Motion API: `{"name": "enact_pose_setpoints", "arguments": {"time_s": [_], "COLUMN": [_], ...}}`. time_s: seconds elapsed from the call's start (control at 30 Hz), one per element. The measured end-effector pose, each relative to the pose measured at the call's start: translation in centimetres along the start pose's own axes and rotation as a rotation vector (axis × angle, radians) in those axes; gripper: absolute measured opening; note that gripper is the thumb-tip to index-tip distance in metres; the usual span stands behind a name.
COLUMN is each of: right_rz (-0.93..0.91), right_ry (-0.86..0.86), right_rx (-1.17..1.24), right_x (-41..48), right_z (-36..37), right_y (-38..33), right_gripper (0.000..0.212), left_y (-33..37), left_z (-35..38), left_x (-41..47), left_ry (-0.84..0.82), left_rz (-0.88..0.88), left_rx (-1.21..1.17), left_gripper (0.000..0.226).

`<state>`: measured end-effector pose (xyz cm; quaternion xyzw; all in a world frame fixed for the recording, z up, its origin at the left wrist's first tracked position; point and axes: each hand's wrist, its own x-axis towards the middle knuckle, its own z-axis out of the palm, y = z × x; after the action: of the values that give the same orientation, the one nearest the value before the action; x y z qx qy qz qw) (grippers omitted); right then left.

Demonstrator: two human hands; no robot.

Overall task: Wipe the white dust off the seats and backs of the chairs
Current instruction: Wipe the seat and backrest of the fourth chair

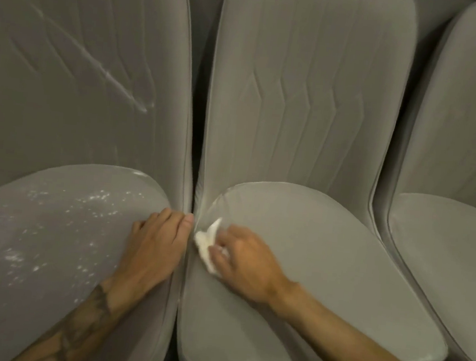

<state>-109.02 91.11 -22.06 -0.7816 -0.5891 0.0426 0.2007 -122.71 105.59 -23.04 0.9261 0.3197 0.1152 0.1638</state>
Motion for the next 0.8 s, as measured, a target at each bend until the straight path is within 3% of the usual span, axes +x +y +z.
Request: {"name": "enact_pose_setpoints", "arguments": {"time_s": [0.07, 0.17, 0.23, 0.37, 0.53, 0.63, 0.8], "right_rz": [0.15, 0.247, 0.195, -0.011, 0.184, 0.222, 0.297], "right_ry": [0.044, 0.108, 0.104, 0.012, 0.131, 0.138, 0.192], "right_rx": [-0.043, -0.123, -0.134, 0.097, 0.097, 0.021, 0.046], "right_x": [1.0, 2.3, 2.2, 2.3, 7.1, 9.0, 10.8], "right_z": [0.1, 2.3, 4.1, 5.0, 4.2, 5.2, 5.9], "right_y": [0.3, -1.3, -3.6, -6.7, -4.8, -5.4, -7.2], "right_gripper": [0.03, 0.035, 0.034, 0.037, 0.036, 0.038, 0.038], "left_y": [-0.3, -1.3, -2.0, -2.6, -4.0, -6.0, -10.7], "left_z": [0.2, 0.9, 0.8, -0.3, -2.2, -3.4, -5.3], "left_x": [1.0, 1.5, 1.4, 0.8, -1.1, -2.3, -4.0], "left_ry": [0.064, 0.057, -0.002, -0.05, 0.068, 0.085, 0.077], "left_rz": [-0.094, -0.022, 0.031, 0.025, -0.036, -0.154, -0.176], "left_rx": [-0.11, -0.084, -0.042, -0.172, -0.052, 0.035, 0.134], "left_gripper": [0.05, 0.054, 0.063, 0.071, 0.047, 0.046, 0.044]}}
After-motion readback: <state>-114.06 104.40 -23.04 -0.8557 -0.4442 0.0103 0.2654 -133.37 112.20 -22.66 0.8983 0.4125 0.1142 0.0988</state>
